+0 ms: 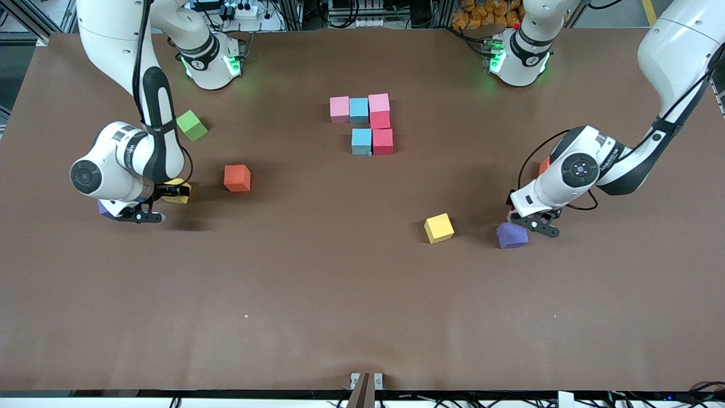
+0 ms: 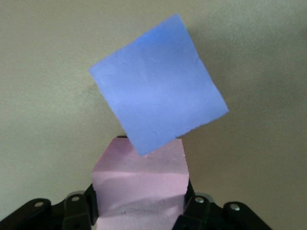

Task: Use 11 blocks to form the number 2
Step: 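Carry the pink block to the cluster with the left gripper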

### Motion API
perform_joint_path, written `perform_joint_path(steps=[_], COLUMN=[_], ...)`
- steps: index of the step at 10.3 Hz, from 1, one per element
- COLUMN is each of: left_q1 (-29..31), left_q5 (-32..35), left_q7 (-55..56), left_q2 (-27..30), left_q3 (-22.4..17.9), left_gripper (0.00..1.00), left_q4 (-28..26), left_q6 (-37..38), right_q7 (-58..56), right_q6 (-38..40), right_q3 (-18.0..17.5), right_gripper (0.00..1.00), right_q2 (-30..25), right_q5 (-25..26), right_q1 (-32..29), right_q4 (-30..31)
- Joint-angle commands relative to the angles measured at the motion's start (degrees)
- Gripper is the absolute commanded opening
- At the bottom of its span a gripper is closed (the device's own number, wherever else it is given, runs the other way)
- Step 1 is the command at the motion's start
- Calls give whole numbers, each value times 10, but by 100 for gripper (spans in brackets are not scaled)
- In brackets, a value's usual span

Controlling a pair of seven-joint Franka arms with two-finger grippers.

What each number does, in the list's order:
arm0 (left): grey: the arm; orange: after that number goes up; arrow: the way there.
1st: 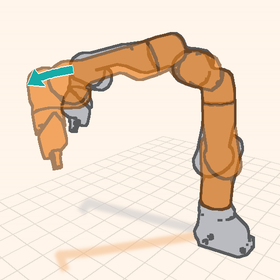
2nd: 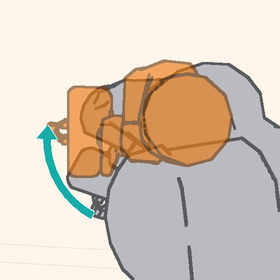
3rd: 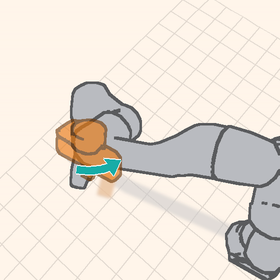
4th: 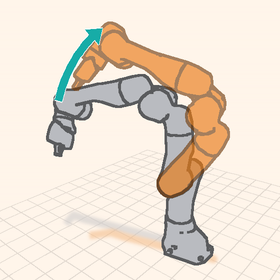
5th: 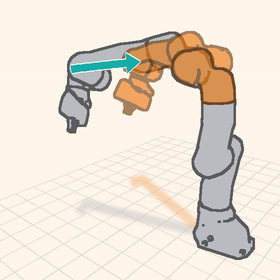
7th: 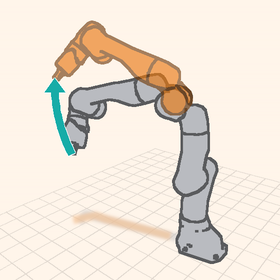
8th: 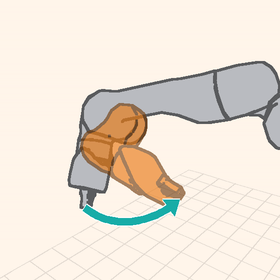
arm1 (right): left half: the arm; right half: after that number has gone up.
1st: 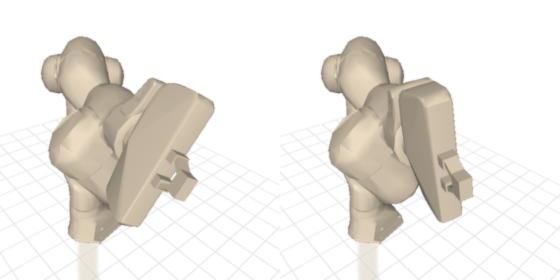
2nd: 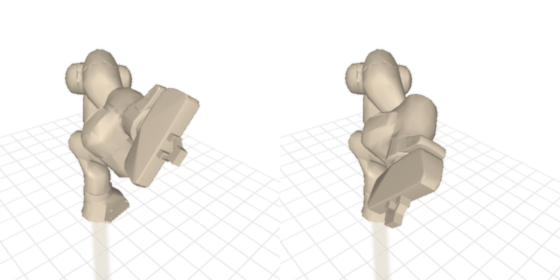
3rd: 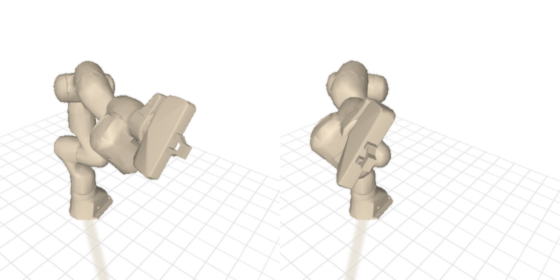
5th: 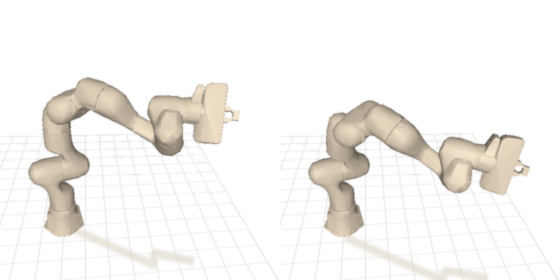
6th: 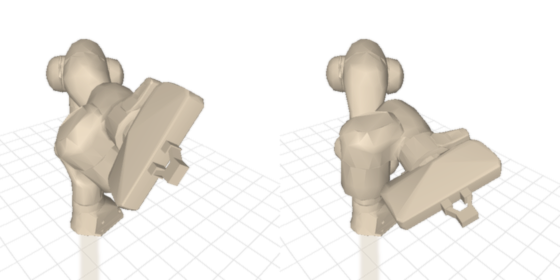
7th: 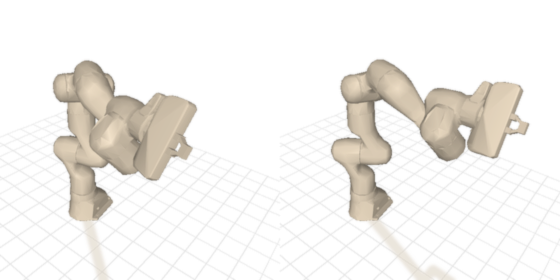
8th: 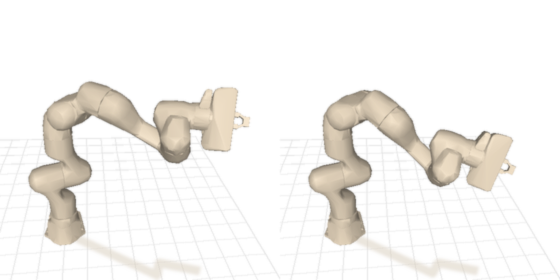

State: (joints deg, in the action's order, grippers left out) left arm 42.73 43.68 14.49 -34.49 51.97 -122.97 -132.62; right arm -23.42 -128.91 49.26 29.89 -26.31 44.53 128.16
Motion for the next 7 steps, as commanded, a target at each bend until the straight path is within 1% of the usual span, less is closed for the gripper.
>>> perform_joint_path(steps=[1, 2, 3, 4, 5, 7], left_q1=[2, 2, 0, -5, -5, -23], left_q5=[-28, -65, -98, -111, -119, -164], left_q7=[5, 16, 46, 86, 122, 192], left_q2=[42, 54, 56, 54, 50, 50], left_q3=[34, 54, 87, 110, 135, 163], left_gripper=[9, 8, 8, 8, 8, 9], left_q4=[-6, 4, 29, 52, 64, 82], left_q6=[17, 37, 80, 111, 122, 123], right_q7=[-56, -63, -63, -63, -63, -62], right_q6=[1, 8, 13, 16, 27, 91], right_q3=[-4, -4, -4, -3, -2, 1], right_gripper=[27, 27, 27, 27, 27, 27], right_q2=[-34, -44, -50, -52, -52, -49], right_q5=[-13, -12, -12, -12, -12, -11], right_q1=[-7, -6, -3, -2, -3, -20], right_q4=[4, 1, -4, -11, -25, -88])
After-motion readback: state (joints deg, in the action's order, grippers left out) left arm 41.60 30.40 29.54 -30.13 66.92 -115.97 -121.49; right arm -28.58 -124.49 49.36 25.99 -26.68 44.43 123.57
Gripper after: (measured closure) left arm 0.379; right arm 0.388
